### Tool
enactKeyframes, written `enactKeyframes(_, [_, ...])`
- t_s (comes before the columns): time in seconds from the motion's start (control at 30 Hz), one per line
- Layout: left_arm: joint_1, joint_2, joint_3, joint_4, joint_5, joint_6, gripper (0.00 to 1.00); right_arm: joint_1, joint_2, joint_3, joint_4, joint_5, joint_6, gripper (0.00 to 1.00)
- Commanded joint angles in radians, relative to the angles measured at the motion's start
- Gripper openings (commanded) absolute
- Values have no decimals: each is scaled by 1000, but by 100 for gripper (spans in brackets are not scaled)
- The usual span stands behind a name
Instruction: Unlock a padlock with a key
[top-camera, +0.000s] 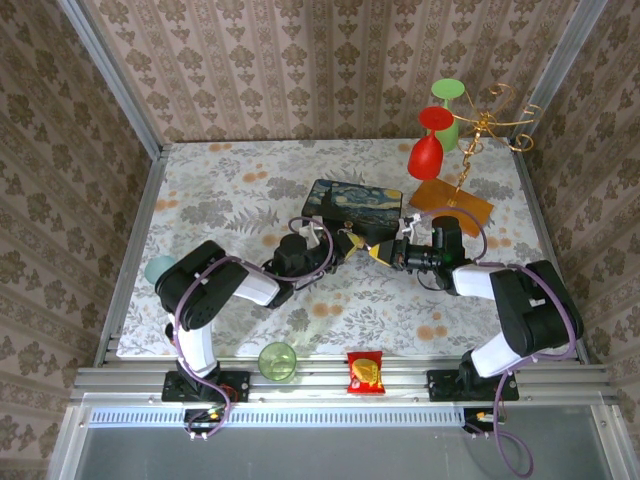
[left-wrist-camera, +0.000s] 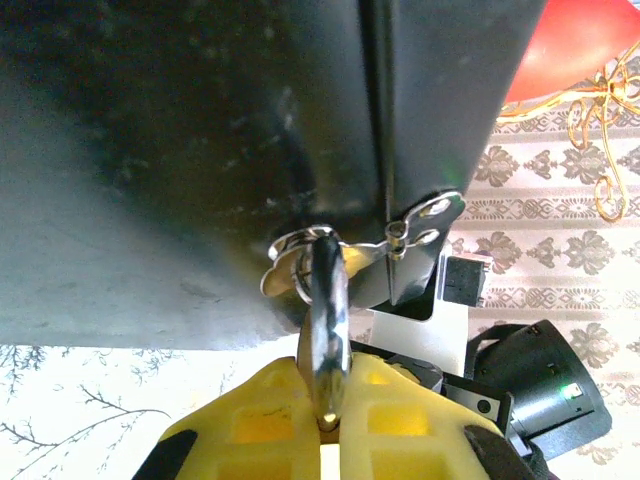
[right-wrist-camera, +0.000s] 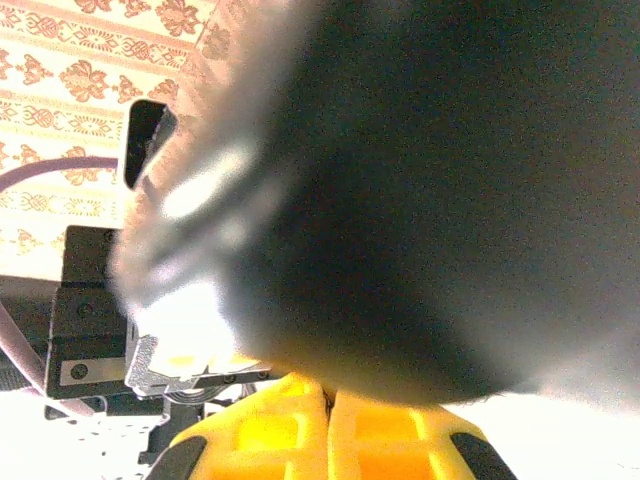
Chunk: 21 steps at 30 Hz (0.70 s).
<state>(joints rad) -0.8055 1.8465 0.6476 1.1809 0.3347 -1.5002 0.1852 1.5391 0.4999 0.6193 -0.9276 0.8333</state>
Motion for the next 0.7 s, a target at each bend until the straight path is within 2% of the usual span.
enactKeyframes(0.0, [-15, -50, 55, 137, 185, -20, 0, 11, 5, 36, -66, -22, -63, 0])
enactKeyframes(0.1, [-8, -49, 48, 135, 187, -20, 0, 11, 24, 29, -13, -76, -37, 0])
enactKeyframes(0.3, [-7, -40, 61, 134, 188, -17, 0, 10, 13, -3, 65, -93, -9, 0])
enactKeyframes(0.43, [-7, -30, 72, 135, 187, -10, 0, 9, 81, -21, 316, -135, 169, 0])
enactKeyframes(0.53, [-13, -26, 84, 135, 199, 0, 0, 10, 116, -5, 338, -152, 215, 0])
enactKeyframes(0.67, [-12, -13, 75, 135, 200, 8, 0, 5, 97, 8, 277, -163, 210, 0])
